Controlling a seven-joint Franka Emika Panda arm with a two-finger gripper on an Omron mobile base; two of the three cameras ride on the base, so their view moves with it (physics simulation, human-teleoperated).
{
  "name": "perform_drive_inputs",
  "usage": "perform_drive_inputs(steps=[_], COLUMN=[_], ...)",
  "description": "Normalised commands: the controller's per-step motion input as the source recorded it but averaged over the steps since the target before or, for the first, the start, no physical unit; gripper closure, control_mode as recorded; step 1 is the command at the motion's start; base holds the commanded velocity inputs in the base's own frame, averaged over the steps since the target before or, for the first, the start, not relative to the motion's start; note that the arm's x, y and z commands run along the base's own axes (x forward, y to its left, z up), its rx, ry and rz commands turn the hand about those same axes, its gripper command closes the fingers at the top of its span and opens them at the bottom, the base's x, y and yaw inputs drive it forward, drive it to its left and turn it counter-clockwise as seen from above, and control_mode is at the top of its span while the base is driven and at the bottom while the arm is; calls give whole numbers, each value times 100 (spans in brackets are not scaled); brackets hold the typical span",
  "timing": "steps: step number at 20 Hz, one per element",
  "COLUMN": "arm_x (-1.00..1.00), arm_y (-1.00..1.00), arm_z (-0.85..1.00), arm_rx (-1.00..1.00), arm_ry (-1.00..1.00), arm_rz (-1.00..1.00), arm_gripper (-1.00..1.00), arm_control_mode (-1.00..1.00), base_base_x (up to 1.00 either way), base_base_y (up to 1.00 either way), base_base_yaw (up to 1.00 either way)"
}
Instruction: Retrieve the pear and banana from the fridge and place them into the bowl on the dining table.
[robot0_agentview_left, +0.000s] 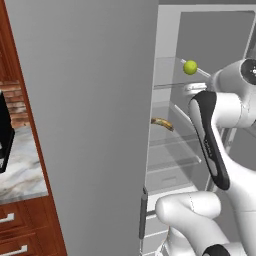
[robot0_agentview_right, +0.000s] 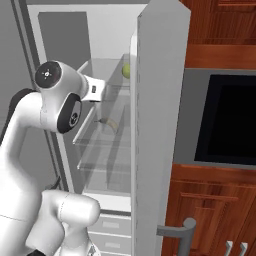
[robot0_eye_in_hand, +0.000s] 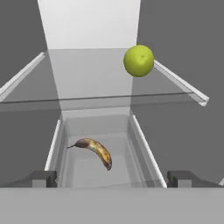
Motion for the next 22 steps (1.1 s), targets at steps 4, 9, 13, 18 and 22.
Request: perform_drive_inputs(steps=[4, 9, 13, 18, 22], arm_x=[26, 36, 44, 51, 53], arm_y=[-19, -16, -14, -14, -10], arm_z=[18, 17, 14, 4, 0], arm_rx=[0, 2, 6, 8, 5], arm_ry=[-4, 0, 0, 0, 0], arm_rz=[-9, -6, -1, 0, 0], arm_gripper=[-100, -100, -100, -100, -100], arm_control_mode=[-100, -100, -100, -100, -100], base_base_x=[0, 0, 0, 0, 0], base_base_y=[0, 0, 0, 0, 0], base_base_yaw=[0, 0, 0, 0, 0])
